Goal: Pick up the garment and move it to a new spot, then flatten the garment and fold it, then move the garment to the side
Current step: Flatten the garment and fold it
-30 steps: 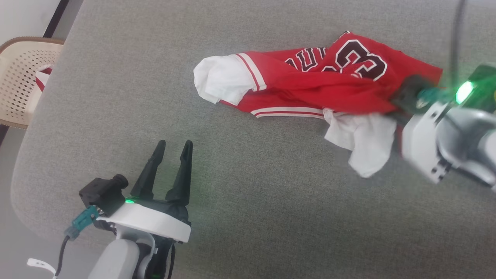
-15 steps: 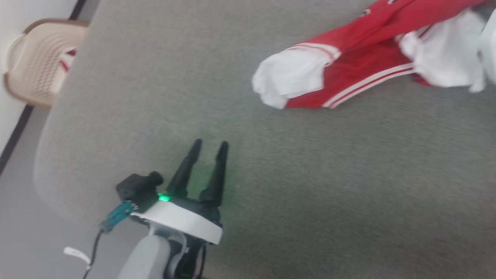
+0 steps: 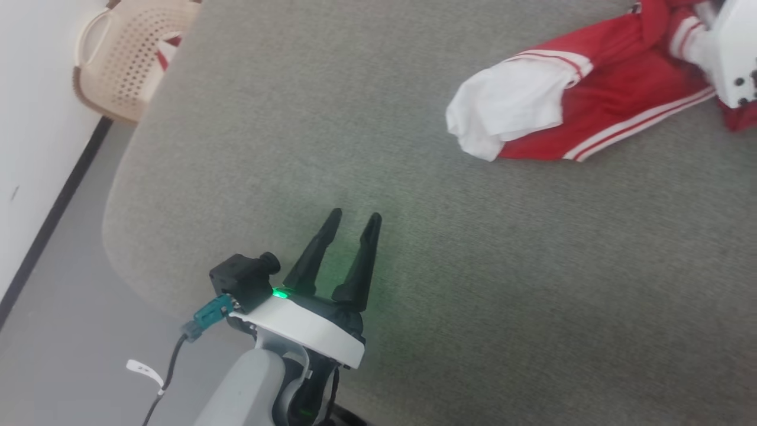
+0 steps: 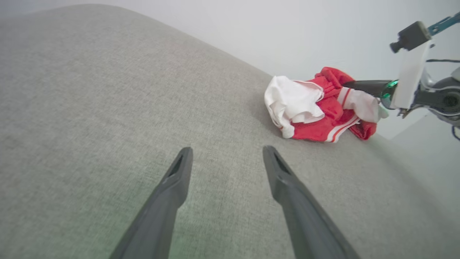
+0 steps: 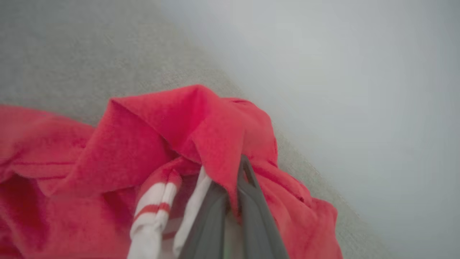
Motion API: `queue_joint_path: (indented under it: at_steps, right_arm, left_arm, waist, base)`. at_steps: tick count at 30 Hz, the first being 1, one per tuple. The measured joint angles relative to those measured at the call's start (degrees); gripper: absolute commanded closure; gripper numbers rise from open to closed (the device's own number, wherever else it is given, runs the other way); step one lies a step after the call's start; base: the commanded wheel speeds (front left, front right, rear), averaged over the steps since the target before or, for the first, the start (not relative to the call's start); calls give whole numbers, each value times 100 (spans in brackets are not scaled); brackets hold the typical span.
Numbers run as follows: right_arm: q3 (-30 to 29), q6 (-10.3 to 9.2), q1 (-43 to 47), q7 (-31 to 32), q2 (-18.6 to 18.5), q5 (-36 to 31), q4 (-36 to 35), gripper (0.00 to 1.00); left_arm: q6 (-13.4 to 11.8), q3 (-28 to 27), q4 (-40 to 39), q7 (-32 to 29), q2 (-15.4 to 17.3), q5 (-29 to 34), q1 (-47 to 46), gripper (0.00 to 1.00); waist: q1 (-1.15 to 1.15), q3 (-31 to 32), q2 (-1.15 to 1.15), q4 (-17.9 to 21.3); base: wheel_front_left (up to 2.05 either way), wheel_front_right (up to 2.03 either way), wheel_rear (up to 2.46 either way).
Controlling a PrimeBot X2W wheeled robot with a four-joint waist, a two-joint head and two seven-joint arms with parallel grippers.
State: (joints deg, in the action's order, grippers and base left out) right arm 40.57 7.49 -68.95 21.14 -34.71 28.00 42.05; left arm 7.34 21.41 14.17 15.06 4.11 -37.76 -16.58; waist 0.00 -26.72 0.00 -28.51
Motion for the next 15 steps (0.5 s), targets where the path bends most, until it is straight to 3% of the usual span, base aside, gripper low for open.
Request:
queue_joint_path:
  at_steps: [6, 10, 15]
  right_arm:
    - [692, 0, -71, -328, -312, 508, -561, 0]
    - [1111, 0, -72, -255, -976, 944, -1455, 0]
    - [1652, 1, 107, 427, -1898, 1686, -2914, 0]
  left_arm:
    - [3, -133, -23, -1, 113, 2, 13, 0]
    - [5, -203, -77, 0, 171, 4, 82, 0]
    - [5, -204, -112, 0, 175, 5, 94, 0]
  waist:
    - [0, 124, 0, 332]
    - [0, 224, 0, 635]
    - [0, 291, 0, 947]
  base:
    - [0, 0, 0]
    - [0, 0, 0]
    - [0, 0, 0]
